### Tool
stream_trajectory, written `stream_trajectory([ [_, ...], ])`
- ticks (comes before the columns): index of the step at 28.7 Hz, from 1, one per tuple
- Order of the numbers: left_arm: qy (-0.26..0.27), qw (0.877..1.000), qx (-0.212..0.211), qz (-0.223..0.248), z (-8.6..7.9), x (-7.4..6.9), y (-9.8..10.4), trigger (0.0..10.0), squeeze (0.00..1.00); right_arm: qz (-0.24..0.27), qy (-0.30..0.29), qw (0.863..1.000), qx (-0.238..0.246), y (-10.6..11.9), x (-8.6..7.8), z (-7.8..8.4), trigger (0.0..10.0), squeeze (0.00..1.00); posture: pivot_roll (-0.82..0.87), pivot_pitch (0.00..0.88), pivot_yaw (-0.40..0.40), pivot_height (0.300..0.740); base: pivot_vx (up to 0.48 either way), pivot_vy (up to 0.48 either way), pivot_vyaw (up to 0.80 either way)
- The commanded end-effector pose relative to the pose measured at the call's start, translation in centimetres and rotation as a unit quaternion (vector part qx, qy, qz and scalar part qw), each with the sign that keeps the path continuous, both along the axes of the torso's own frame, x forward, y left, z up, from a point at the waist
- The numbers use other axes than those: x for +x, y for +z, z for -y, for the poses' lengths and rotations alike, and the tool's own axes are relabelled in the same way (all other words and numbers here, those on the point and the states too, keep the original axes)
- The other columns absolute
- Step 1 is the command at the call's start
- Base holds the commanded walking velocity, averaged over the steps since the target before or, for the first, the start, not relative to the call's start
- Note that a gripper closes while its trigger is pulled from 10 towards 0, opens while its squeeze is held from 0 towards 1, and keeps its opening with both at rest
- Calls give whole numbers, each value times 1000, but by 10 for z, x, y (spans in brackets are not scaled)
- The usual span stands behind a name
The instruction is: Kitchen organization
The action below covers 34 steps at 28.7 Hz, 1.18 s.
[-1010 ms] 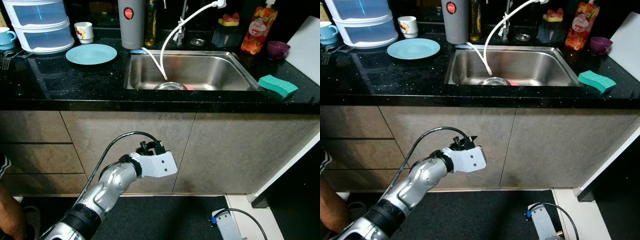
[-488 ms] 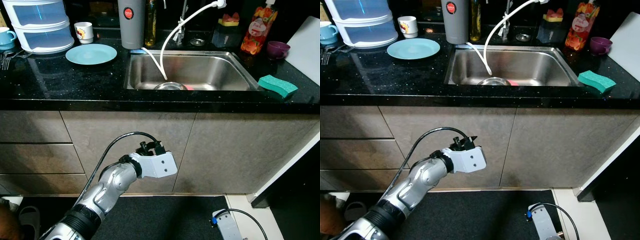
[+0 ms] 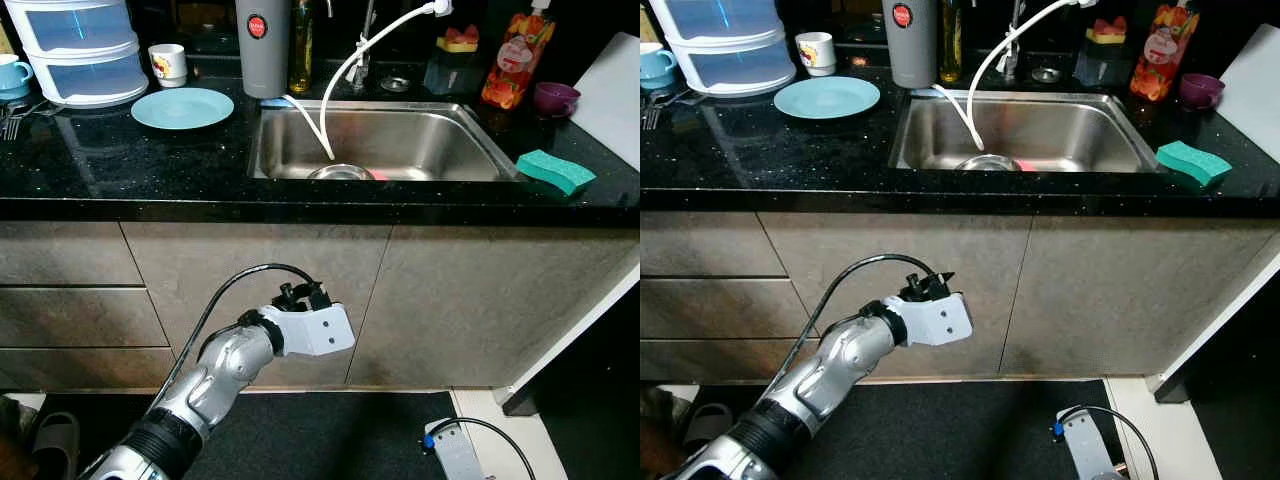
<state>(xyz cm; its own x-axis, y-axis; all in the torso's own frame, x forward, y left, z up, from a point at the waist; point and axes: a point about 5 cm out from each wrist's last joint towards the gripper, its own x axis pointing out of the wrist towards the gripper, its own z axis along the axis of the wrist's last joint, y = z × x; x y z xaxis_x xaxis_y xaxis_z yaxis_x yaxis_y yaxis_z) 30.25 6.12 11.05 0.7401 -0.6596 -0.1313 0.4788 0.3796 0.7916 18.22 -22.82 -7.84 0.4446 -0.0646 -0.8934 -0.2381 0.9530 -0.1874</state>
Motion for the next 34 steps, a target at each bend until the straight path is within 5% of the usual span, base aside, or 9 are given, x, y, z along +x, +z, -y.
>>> stream_trajectory([
  [1, -7, 1000, 5, -2, 1, -2, 0, 10000, 0, -2, -9, 1000, 3, -1, -2, 0, 10000, 0, 70, 57, -27, 740, 0, 0, 0],
  [34, -4, 1000, 8, -4, -1, 3, 1, 10000, 0, 3, -12, 1000, 6, 0, 2, -2, 10000, 0, 73, 48, -17, 740, 0, 0, 0],
])
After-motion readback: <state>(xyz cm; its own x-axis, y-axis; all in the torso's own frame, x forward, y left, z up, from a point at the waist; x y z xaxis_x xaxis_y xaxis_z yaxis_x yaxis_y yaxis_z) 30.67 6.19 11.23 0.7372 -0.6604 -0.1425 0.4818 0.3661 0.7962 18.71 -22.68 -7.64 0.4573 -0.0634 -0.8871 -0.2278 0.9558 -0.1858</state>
